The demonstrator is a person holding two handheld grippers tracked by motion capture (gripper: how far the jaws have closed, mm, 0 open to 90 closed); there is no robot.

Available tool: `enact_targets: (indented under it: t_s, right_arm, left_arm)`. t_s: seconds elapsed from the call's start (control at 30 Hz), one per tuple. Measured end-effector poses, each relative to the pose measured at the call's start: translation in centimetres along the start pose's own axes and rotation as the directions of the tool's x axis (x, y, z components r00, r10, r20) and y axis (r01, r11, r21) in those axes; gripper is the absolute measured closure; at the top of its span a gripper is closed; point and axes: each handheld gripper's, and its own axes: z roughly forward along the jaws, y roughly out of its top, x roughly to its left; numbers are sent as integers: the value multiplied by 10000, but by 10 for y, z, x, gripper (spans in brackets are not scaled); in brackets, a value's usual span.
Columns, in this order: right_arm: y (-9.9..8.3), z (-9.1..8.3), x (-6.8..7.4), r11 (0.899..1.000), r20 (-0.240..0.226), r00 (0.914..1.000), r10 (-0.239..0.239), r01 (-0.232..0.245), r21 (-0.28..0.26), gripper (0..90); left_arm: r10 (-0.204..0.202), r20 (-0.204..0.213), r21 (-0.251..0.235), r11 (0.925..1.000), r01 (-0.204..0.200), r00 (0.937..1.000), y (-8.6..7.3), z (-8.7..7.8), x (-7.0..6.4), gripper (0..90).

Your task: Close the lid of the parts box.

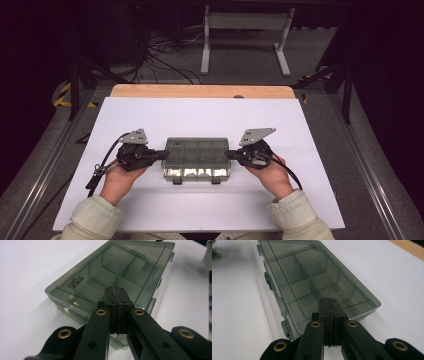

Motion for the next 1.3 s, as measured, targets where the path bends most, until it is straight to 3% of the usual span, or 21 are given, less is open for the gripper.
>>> enact_targets:
  t_s: [0.07, 0.23, 0.53, 1.03, 1.3]
  right_arm:
    - [0, 1, 1, 9999, -81, 10000, 56, -55, 108, 900]
    - [-2, 4, 4, 9988, -265, 9996, -35, 48, 497, 900]
    - [-2, 11, 8, 9952, -525, 9984, -205, 255, 947, 900]
    - [-3, 18, 13, 9877, -959, 9947, -379, 518, 1474, 900]
    - [-3, 22, 17, 9857, -708, 9954, -650, 751, 1507, 900]
  left_arm:
    - [-113, 66, 219, 9997, 111, 9999, -1, 2, 0, 896]
    - [37, 99, 700, 9975, -43, 9999, -2, 6, -2, 892]
    - [138, 186, 1210, 9925, -160, 9997, -2, 10, -3, 891]
    - [67, 515, 1744, 9846, -156, 9987, -3, 16, -3, 882]
    - [-129, 691, 1724, 9850, 8, 9975, -4, 18, -1, 884]
